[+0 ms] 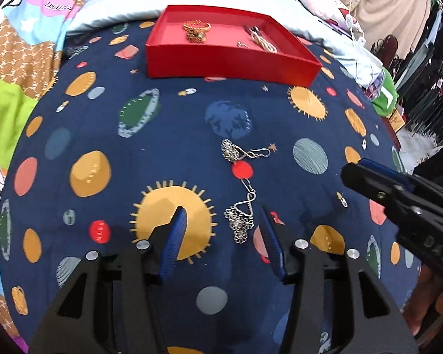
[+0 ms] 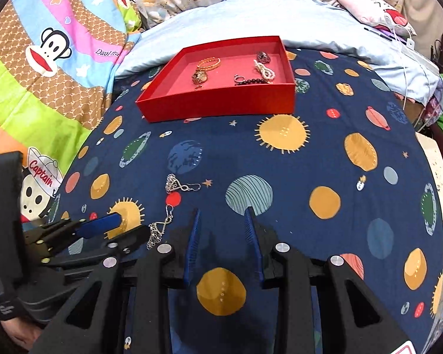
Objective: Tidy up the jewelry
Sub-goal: 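Move both open tools back over the silver filigree earrings, then grasp a silver filigree earring with the left tool while the right tool grasps the other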
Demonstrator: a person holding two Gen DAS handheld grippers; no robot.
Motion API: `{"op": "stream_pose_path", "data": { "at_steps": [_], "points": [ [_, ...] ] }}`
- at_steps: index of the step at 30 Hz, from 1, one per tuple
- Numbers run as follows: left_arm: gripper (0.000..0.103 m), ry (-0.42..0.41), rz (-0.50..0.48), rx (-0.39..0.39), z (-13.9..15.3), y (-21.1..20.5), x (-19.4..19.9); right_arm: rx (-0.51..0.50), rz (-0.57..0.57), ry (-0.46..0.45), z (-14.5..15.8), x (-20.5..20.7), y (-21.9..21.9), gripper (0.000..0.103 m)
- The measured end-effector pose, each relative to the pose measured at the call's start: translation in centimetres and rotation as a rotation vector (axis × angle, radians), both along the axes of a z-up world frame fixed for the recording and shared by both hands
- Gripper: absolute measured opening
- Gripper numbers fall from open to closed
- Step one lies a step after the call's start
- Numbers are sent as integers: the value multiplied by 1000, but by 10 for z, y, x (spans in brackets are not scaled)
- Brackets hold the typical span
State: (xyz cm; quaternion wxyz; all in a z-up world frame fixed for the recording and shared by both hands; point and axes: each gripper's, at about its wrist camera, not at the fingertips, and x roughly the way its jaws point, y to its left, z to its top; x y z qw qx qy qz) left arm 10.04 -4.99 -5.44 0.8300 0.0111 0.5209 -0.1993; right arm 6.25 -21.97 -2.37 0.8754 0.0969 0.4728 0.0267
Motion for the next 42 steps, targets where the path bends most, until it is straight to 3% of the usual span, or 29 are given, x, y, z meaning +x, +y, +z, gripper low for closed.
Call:
{"op": "stream_pose_path", "data": {
  "at_steps": [6, 10, 12, 14, 17, 36, 42],
  "points": [
    [48, -12, -6, 8, -7, -15, 6, 6, -20, 9, -2, -3, -10, 30],
    [41, -13, -7, 17, -12, -25, 14, 13, -28, 8, -3, -2, -15, 30],
    [32, -34, -20, 38, -12, -31, 16, 18, -31, 9, -5, -2, -17, 30],
    [10, -45, -31, 56, -13, -34, 16, 20, -32, 13, -6, -2, -19, 30],
    [0, -38, -46, 59, -13, -32, 16, 26, -28, 16, -7, 0, -18, 30],
    [0, -24, 51, 1, 14, 22, 19, 119, 91, 72, -45, 54, 24, 28],
    [1, -14, 57, 0, 11, 27, 22, 134, 86, 74, -53, 65, 27, 17]
  ]
}}
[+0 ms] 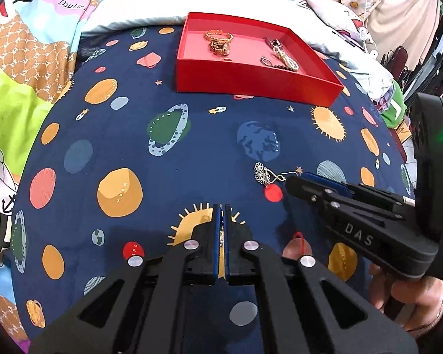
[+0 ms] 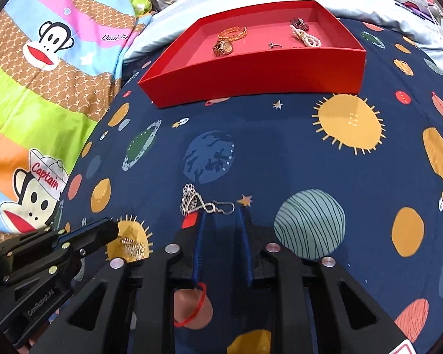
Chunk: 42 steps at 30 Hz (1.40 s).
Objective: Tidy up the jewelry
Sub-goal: 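Grasp a silver filigree earring with the left tool while the right tool grasps the other, then carry both silver earrings into the red tray and open both tools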
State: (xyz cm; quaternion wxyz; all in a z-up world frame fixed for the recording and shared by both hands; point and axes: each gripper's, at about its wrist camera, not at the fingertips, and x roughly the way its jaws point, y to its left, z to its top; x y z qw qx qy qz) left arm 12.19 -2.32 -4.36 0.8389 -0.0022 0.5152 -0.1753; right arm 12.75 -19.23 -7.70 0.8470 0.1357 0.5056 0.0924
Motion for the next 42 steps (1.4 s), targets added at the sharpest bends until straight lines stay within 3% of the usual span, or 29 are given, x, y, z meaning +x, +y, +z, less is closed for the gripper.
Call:
{"op": "stream_pose_path", "data": {
  "at_steps": [12, 20, 30, 42],
  "points": [
    [1, 6, -1, -9, -2, 1, 4, -4, 5, -19, 2, 6, 2, 1],
    [1, -6, -9, -39, 12, 1, 3, 2, 1, -94, 38, -11, -2, 0],
    [0, -61, -46, -141, 64, 0, 5, -19, -18, -224, 103, -25, -19, 0],
    [1, -231, -87, -156, 142, -14, 50, -65, -18, -350, 159, 1, -40, 0]
  ]
}}
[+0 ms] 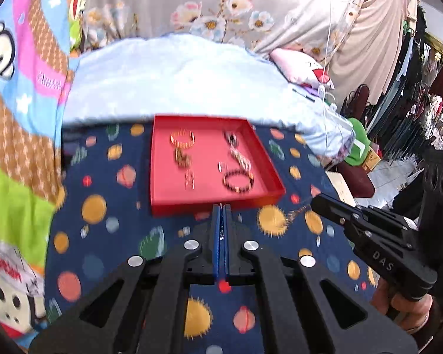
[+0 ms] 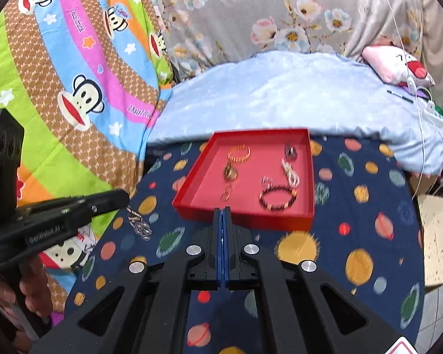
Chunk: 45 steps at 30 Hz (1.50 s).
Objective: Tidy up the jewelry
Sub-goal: 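Carry both silver earrings into the red tray and open both tools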
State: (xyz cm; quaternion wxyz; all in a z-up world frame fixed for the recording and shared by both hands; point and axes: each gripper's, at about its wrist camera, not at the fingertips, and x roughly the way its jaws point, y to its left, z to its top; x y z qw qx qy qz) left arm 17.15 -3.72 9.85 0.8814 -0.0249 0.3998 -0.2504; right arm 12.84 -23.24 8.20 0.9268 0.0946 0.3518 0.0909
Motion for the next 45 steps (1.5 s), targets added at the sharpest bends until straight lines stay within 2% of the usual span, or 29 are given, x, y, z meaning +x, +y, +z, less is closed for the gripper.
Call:
{"op": "stream_pose_path", "data": {
  "at_steps": [7, 16, 22, 27, 36, 45],
  "points": [
    [1, -54, 6, 50, 10, -28, 48, -34, -25, -30, 15, 38, -15, 0],
    [1, -5, -1, 18, 2, -57, 119, -39, -28, -32, 17, 103, -28, 0],
    [1, 9, 18, 29, -12, -71, 156, -42, -18, -3, 2, 141, -27, 0],
    [1, 29, 38, 68, -34, -80, 179, -43, -14, 22, -11, 164, -26, 0],
    [1, 38, 56, 123, -60, -87, 205, -43, -10, 69, -41, 202, -23, 0],
    [1, 48, 69, 154, -77, -90, 222, -36, -12, 104, -62, 223, -24, 0]
  ]
}}
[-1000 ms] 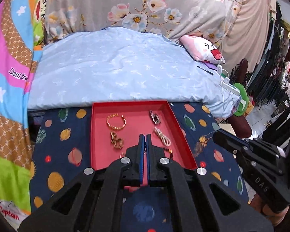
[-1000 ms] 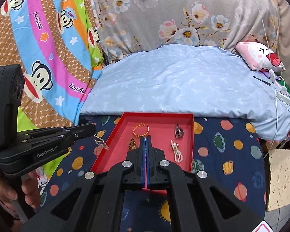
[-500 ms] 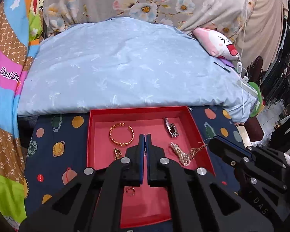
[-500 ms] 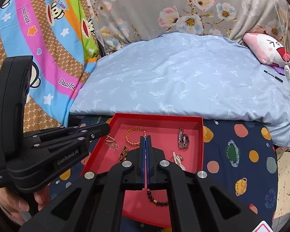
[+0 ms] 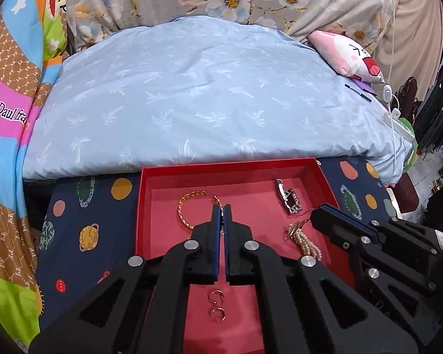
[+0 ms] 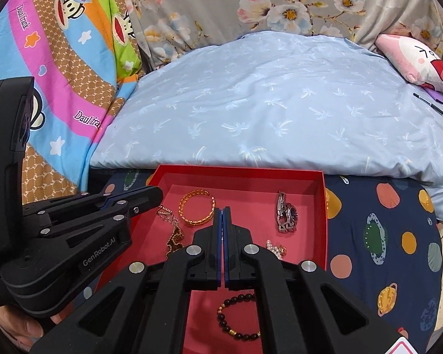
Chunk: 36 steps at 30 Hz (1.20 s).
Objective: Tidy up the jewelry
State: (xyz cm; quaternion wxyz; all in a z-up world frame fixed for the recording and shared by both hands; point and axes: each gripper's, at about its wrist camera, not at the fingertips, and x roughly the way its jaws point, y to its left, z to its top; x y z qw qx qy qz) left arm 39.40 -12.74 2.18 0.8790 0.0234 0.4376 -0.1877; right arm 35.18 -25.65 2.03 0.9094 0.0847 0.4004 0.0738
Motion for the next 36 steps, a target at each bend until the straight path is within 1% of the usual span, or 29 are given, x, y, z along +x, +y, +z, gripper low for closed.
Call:
{"op": "stream_pose_path", "data": {
  "at_steps": [9, 10, 11, 12, 13, 14, 19, 21, 23, 25, 28, 29, 31, 34, 36],
  "points": [
    [3, -8, 10, 24, -7, -7, 5, -2, -2, 1, -7, 7, -1, 1],
    [9, -9, 12, 29, -7, -8, 4, -7, -5, -5, -7, 7, -2, 3],
    [21, -12, 19, 30, -7, -7, 4, -12, -6, -9, -6, 6, -2, 5],
    [28, -14, 25, 30, -7, -7, 4, -15, -9, -12, -5, 5, -3, 5],
    [39, -15, 35, 30, -7, -6, 3, -14, -10, -14, -4, 4, -4, 5],
    [40, -19, 42, 27, -6, -5, 2, -12, -13, -16, -3, 3, -5, 5],
    [40, -24, 48, 23, 1, -1, -4, -11, -24, -30, 5, -7, -8, 5],
    [40, -30, 51, 22, 5, 0, -9, -21, -31, -38, 9, -15, -9, 8],
    [40, -38, 52, 20, 12, 1, -15, -23, -37, -42, 14, -22, -10, 15],
    [40, -46, 48, 19, 18, 1, -21, -21, -42, -46, 18, -32, -10, 17],
    [40, -62, 51, 23, 28, 5, -36, -17, -54, -52, 27, -50, -11, 19],
    [40, -70, 53, 26, 33, 7, -44, -12, -63, -54, 30, -58, -12, 23],
    [42, -77, 56, 33, 38, 10, -55, 0, -79, -56, 34, -74, -14, 26],
    [43, -77, 64, 22, 44, 17, -78, 8, -99, -52, 37, -96, -14, 27],
    [43, -76, 69, 21, 46, 21, -96, -4, -116, -51, 39, -112, -12, 27]
  ]
}}
